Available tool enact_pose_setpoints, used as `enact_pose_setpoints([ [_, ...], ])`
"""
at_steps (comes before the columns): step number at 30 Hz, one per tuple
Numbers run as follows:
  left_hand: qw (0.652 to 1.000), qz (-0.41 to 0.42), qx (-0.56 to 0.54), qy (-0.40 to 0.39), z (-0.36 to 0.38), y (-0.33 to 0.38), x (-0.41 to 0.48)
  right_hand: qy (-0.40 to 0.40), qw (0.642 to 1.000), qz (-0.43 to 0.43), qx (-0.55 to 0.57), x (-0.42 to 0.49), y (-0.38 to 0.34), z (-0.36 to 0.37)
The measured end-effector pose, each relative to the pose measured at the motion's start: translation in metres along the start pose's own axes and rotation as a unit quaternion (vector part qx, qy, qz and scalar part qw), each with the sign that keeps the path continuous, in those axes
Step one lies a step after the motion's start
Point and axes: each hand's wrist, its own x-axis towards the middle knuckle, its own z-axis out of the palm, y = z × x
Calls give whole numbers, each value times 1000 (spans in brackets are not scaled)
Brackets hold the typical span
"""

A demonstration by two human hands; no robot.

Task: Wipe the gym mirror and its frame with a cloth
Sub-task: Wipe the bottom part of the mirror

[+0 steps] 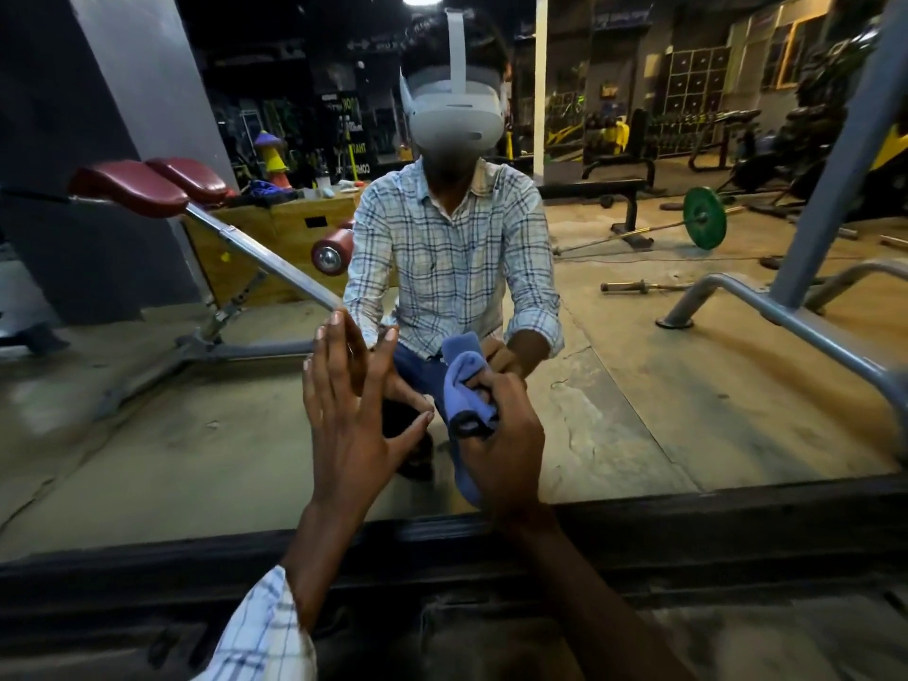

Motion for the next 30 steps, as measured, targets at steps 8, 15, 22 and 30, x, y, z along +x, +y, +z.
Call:
enact_pose_setpoints([
  [8,1000,24,-6,12,5,-4,-2,8,1000,-12,-18,-4,4,2],
  [15,999,46,-10,25,9,-7,-1,16,999,-8,-44,-4,0,4],
  [22,999,49,-17,15,9,-6,1,29,998,19,-61,-6,-5,7],
  [30,999,30,-14,10,7,-1,-1,-11,999,14,-48,-2,-6,1],
])
